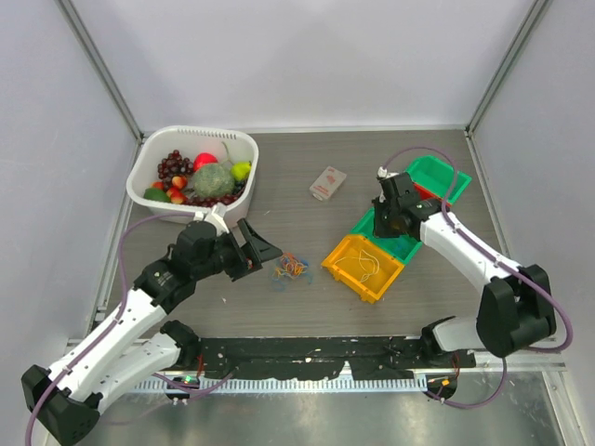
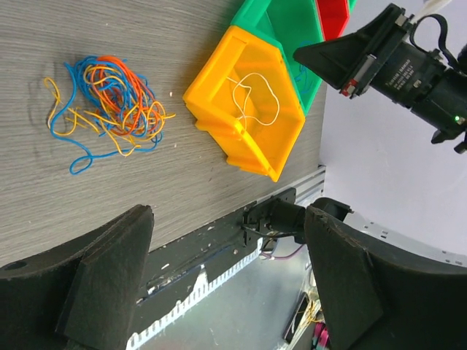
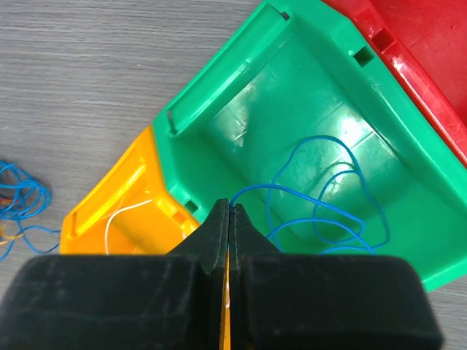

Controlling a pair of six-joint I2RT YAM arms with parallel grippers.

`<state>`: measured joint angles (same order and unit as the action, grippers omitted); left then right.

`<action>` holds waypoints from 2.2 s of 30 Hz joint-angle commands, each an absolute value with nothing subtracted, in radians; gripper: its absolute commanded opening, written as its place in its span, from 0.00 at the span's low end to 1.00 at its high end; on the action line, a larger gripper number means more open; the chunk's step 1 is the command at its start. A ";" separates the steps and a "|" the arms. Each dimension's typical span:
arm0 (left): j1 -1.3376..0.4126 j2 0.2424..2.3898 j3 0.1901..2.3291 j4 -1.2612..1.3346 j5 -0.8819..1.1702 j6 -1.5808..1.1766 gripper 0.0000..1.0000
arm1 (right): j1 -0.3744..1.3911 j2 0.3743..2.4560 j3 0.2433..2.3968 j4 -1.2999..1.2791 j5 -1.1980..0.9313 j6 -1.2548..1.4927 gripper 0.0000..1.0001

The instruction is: Untangle the cables

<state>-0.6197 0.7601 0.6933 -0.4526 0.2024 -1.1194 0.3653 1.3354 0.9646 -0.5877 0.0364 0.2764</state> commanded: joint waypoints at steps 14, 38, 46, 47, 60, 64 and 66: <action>-0.617 0.945 0.773 -0.570 0.247 -0.994 0.81 | 0.336 1.585 1.233 -0.788 0.149 0.296 0.46; -0.632 1.108 0.709 -0.464 0.218 -0.868 0.50 | 0.767 1.591 1.196 -0.382 -0.555 0.508 0.50; -0.653 1.083 0.540 -0.255 0.205 -0.849 0.48 | 0.805 1.679 1.187 -0.383 -0.500 0.451 0.50; -0.664 1.095 0.545 -0.250 0.172 -0.797 0.49 | 0.805 1.689 1.190 -0.383 -0.491 0.462 0.50; -0.696 1.351 0.653 -0.218 0.077 -0.607 0.46 | 0.802 1.784 1.212 -0.342 -0.480 0.538 0.46; -0.703 1.341 0.657 -0.209 0.118 -0.612 0.18 | 0.798 1.812 1.219 -0.345 -0.466 0.551 0.45; -0.709 1.298 0.663 -0.248 0.126 -0.626 0.02 | 0.799 1.824 1.227 -0.359 -0.434 0.554 0.44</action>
<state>-0.6956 1.3563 0.6228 -0.2562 0.1078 -0.6365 0.8028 1.8034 1.1805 -0.3801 -0.4747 0.5301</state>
